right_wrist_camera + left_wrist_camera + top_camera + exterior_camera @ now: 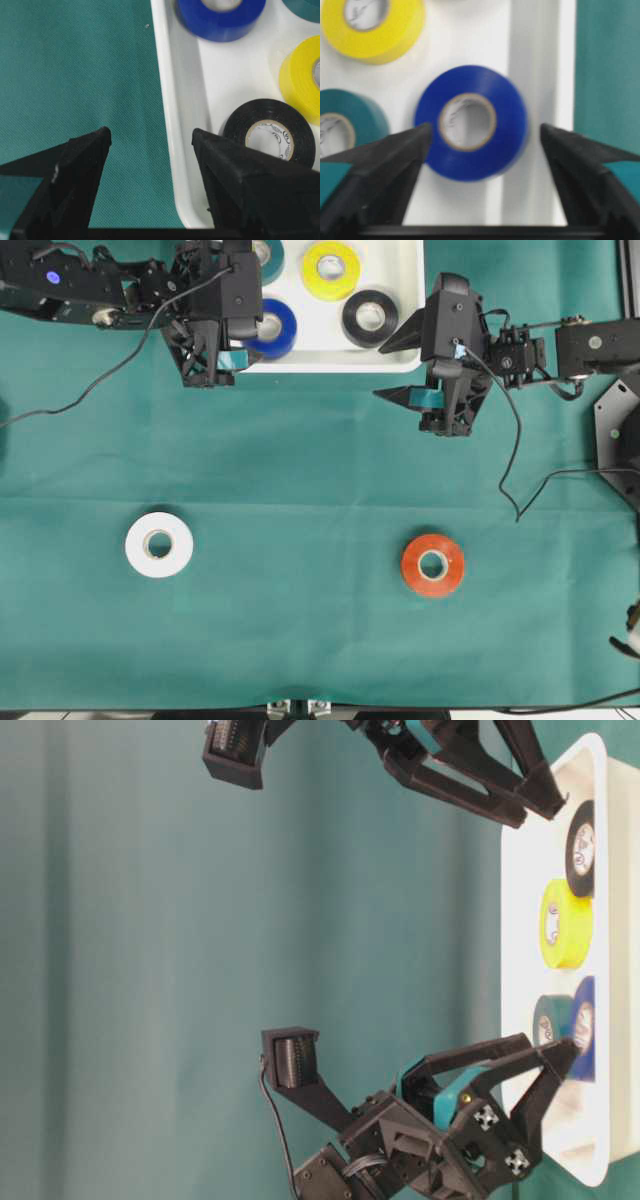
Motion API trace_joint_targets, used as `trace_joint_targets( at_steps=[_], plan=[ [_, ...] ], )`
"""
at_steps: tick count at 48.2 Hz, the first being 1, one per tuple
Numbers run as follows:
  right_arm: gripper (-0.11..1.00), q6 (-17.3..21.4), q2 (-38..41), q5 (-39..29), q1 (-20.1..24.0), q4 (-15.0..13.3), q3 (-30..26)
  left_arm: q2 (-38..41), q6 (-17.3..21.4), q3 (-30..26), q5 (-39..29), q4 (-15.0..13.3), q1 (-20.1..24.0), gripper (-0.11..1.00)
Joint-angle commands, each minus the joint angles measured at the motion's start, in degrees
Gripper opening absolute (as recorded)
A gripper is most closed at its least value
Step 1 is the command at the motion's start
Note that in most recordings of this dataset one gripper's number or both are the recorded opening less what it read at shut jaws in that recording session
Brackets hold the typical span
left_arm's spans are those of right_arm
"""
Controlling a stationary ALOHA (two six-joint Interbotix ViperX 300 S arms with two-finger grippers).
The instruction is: Put the tape alternately from left to right into the white case.
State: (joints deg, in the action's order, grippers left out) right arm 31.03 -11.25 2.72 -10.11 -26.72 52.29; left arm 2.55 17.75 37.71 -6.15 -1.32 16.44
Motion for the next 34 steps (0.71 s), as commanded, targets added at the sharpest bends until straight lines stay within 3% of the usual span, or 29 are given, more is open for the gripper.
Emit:
trace_joint_targets(
  at_steps=[1,8,34],
  plan=[
    [0.74,0.0,-0.44,0.35,0.09,0.0,-0.53,-1.85,-0.09,-0.26,0.35,0.0,-0.26,0.62],
    [0.74,0.0,-0.44,0.44,0.18,0.0,-0.53,-2.55,-0.18,0.18,0.35,0.0,-0.26,0.96],
    [0.74,0.0,-0.44,0.35,0.79,0.09,-0.53,-2.64,-0.26,1.05,0.26,-0.09,-1.32,0.96]
  ],
)
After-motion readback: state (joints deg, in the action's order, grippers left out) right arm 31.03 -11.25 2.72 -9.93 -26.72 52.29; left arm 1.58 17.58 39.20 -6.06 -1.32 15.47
